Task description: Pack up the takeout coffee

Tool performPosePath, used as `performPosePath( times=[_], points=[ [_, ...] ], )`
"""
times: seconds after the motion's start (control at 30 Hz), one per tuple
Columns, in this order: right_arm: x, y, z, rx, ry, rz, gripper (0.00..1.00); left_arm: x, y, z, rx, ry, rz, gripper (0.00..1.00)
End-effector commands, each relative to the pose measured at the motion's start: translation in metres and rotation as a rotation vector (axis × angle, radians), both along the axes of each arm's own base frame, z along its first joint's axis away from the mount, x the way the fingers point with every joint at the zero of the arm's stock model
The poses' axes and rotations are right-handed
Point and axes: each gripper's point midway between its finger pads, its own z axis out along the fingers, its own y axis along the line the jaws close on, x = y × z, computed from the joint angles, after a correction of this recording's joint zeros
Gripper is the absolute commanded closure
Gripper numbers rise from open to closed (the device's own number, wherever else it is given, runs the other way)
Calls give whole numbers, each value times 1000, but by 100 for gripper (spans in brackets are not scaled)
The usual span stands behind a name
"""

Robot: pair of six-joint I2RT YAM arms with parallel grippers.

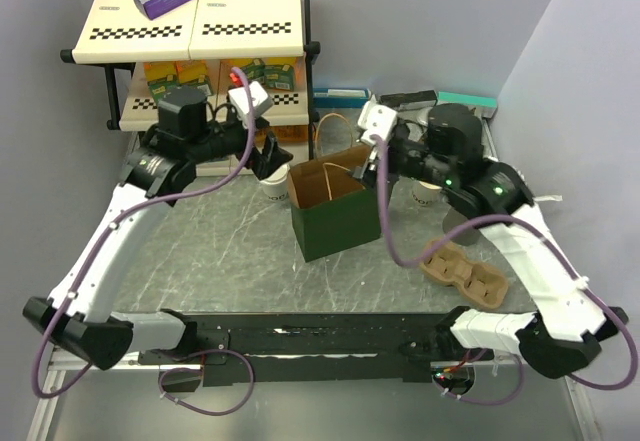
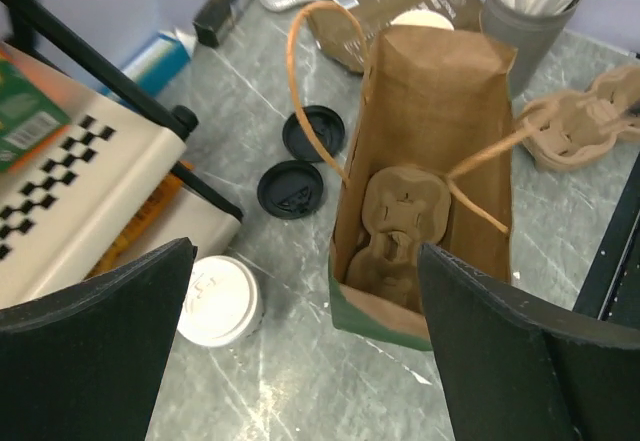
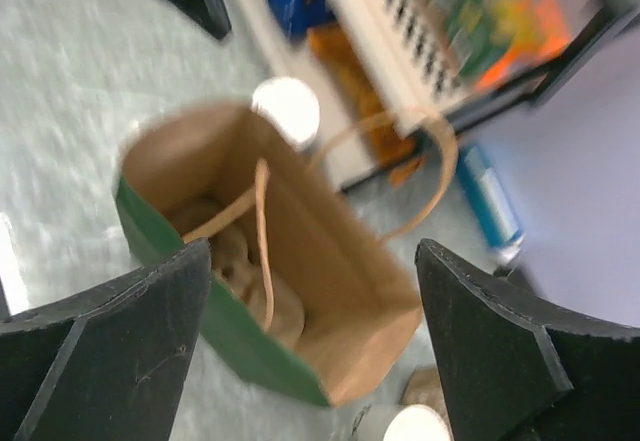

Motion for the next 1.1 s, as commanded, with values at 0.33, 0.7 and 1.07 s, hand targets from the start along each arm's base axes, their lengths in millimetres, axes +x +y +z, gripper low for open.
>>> performPosePath(
  times=[0.33, 0.7, 1.07],
  points=[
    [-1, 3, -99, -182, 63, 164, 13, 50, -68, -54, -42, 185, -249, 6],
    [-25, -4, -117, -172, 110, 196, 17, 44, -90, -91, 83, 212, -305, 33],
    [-57, -28, -50, -46, 20, 130, 8, 10, -79, -99, 232, 225, -380, 99]
  ],
)
